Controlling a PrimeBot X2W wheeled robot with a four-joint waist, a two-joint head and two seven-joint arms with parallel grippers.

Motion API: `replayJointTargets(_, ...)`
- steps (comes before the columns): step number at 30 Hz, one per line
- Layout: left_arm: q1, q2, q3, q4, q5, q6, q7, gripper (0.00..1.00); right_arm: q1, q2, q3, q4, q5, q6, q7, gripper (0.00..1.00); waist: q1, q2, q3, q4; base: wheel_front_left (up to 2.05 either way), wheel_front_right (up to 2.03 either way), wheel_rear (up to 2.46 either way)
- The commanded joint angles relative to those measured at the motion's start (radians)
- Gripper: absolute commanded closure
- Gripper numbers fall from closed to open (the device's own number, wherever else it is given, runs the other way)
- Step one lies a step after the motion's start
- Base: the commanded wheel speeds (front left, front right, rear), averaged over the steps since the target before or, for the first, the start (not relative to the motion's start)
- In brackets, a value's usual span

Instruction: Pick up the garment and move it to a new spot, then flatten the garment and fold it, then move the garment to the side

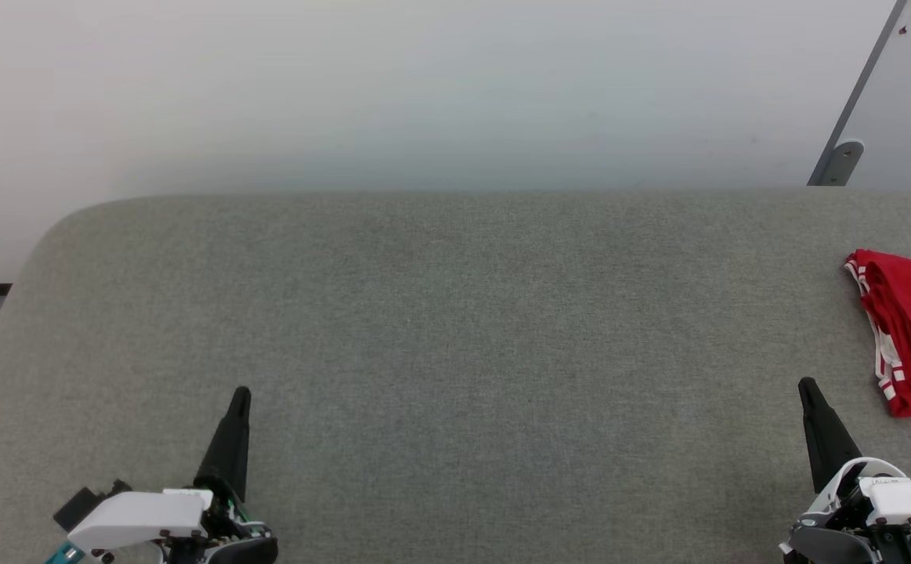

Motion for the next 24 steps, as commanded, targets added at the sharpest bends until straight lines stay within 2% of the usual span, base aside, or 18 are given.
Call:
replayJointTargets(1,-0.010,0.000,0.002,-0.002,-0.003,-0.003,0.002,1.00,-0.002,0.003,0.001,-0.002,0.005,-0.001,0.002,1.00,0.0000,0.0000,0.000,0.000,0.00,0.00,0.00)
replayJointTargets(24,-0.010,0.000,0.002,-0.002,-0.003,-0.003,0.002,1.00,-0.002,0.003,0.001,-0.002,0.005,-0.001,0.002,1.00,0.0000,0.0000,0.000,0.000,0.00,0.00,0.00)
